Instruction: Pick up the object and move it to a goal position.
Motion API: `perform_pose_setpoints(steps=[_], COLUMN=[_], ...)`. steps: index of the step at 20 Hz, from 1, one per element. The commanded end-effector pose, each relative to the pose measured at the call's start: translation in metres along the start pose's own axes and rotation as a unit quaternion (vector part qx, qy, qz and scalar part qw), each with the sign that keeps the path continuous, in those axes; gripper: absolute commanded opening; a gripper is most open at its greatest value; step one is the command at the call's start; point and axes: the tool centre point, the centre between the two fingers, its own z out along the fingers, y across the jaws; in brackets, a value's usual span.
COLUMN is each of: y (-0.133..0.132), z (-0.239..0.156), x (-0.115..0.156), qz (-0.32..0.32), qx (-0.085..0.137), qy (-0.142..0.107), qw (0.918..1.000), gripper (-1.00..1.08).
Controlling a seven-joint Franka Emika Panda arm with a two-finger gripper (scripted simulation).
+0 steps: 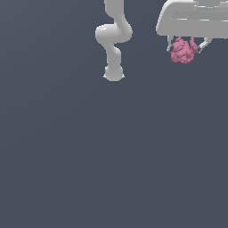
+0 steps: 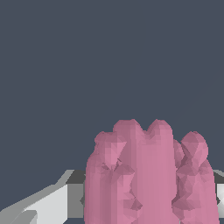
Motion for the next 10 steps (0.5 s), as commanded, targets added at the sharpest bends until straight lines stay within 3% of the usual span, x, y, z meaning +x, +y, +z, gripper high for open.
perform_pose_setpoints(steps=[1, 10], y=[-0.006, -0.014], z=[-0.009, -0.020], x=[-0.002, -0.002], qz=[0.000, 0.000], qx=[0.000, 0.000], qy=[0.000, 0.000], qw=[1.0000, 1.0000], gripper=[-1.00, -1.00])
